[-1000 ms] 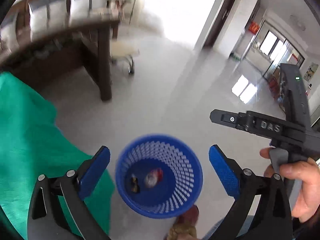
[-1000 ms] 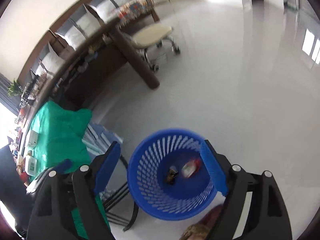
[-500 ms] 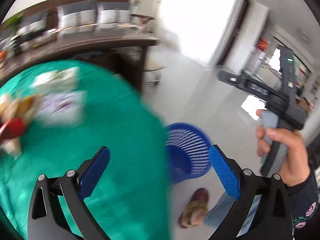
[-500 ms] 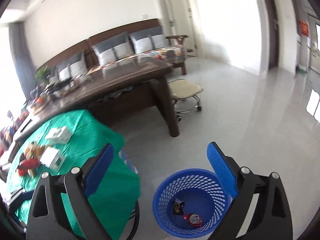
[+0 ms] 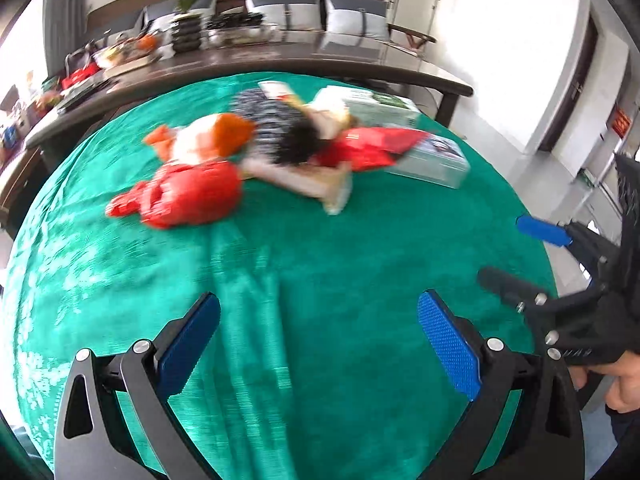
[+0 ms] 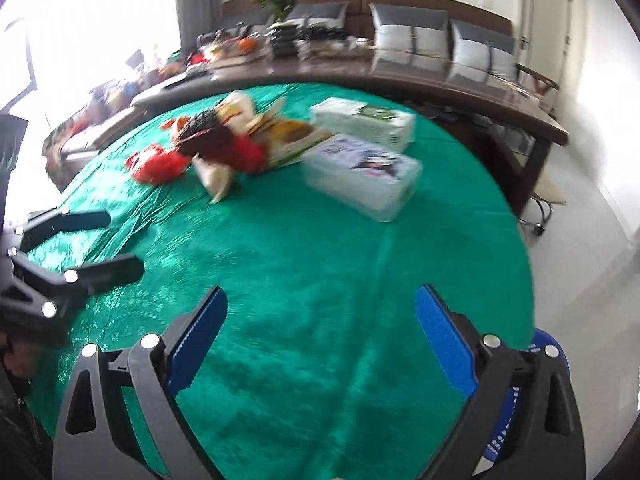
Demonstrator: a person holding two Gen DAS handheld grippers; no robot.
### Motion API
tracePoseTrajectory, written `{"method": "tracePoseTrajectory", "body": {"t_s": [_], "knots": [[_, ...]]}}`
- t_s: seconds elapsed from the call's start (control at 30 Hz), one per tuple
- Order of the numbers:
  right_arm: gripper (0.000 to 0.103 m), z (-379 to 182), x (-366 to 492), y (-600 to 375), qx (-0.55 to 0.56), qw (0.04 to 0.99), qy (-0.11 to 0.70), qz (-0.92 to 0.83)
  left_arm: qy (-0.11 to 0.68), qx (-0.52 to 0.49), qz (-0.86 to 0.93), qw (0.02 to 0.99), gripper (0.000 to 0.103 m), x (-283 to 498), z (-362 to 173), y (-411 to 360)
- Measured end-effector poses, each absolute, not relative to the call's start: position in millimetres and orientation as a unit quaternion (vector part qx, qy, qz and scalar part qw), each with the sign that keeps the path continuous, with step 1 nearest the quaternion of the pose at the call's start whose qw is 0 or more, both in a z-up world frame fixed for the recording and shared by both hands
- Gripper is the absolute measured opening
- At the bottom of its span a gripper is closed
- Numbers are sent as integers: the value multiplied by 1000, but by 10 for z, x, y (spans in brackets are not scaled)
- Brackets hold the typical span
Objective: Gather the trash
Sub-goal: 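Move both open tools back over the table, then grasp the red plastic bag with the left tool while the right tool grasps the clear box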
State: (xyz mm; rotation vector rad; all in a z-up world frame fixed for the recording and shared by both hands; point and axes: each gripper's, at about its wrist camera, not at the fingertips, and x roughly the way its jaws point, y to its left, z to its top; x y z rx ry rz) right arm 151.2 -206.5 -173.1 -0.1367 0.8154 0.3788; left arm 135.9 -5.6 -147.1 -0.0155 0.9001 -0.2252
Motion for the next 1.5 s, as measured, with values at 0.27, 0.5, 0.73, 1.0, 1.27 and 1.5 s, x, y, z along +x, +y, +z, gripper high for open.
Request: {"method": "tracePoseTrajectory", "body": {"t_s": [0.27,0.5,0.73,1.0,1.27,1.5], "knots": [[92,-1881,1542,-1885,-78,886,415,193,422,4,-104,900,98,1722,-1351,619],[92,-1911,1577,-1988,-50,882,431,185,425,92,-175,884,98,2248,-1326,827],[93,-1916,1599,-1960,-59,878,439,180,446,44,-213,868,98,2723,-1441,908],[93,-1918,1608,-1966,-56,878,439,181,494,74,-321,805,98,2504,-1545,679],[93,-1871,1660,-2154,-15,879,434,196,475,78,-252,840,98,2711,-1611,593],[98,-1614,2344,-2579,-66,885,410,210,476,100,-272,830,86,2662,-1686,484]]}}
